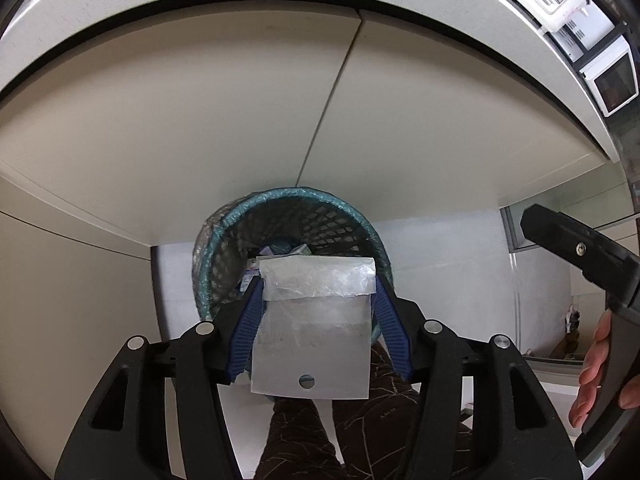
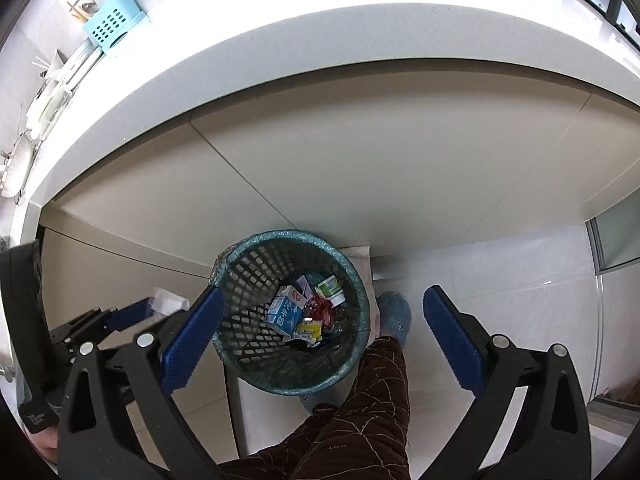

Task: Collect trash
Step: 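Lower the clear plastic bag into the wastebasket and open the left tool, then move both open tools up toward the green box and bubble wrap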

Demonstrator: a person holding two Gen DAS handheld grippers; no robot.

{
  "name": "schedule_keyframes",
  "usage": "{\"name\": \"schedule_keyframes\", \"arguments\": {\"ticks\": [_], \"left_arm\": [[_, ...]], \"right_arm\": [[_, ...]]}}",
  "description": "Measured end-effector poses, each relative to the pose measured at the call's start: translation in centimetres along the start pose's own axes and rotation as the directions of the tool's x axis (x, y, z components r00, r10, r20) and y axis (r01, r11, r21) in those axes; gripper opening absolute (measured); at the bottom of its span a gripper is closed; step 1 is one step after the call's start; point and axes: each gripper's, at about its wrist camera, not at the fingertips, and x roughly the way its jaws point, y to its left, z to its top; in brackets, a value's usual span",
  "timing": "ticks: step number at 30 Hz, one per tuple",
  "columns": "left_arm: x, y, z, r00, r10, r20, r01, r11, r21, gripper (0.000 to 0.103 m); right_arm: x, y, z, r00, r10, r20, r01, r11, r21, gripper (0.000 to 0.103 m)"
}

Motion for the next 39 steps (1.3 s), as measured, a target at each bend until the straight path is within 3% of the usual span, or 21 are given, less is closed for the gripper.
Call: {"name": "schedule_keyframes", "arguments": {"ticks": [12,22,26,31,39], "left_arm": [[0.2,0.5,0.1,1.0,-0.002,0.006,0.002,1.0,-0.002,0.065],[-1.6,1.4,0.2,0.998,-0.023,0.05,0.023,1.0,-0.002,0.09],[-3.6,1.9,0.5,0.995,-0.02,0.094,0.02,1.0,0.001,0.095],[-7.4,2.6,1.2,0.986,-0.001,0.168,0.001,1.0,0.004,0.097],[-14.1,3.2,4.3,0.948,0.046,0.314,-0.042,0.999,-0.019,0.097]], "right_arm": [[0.3,1.4,0.5,1.0,0.025,0.008,-0.025,1.0,-0.009,0.095],[-0.6,2.0,0.9,0.999,0.044,0.028,-0.044,0.999,-0.007,0.095],[-2.1,2.5,1.6,0.996,0.055,0.066,-0.054,0.998,-0.018,0.095],[-4.8,2.7,3.1,0.99,0.058,0.129,-0.056,0.998,-0.017,0.095],[-9.6,3.1,8.1,0.967,0.053,0.249,-0.046,0.998,-0.032,0.095]]}}
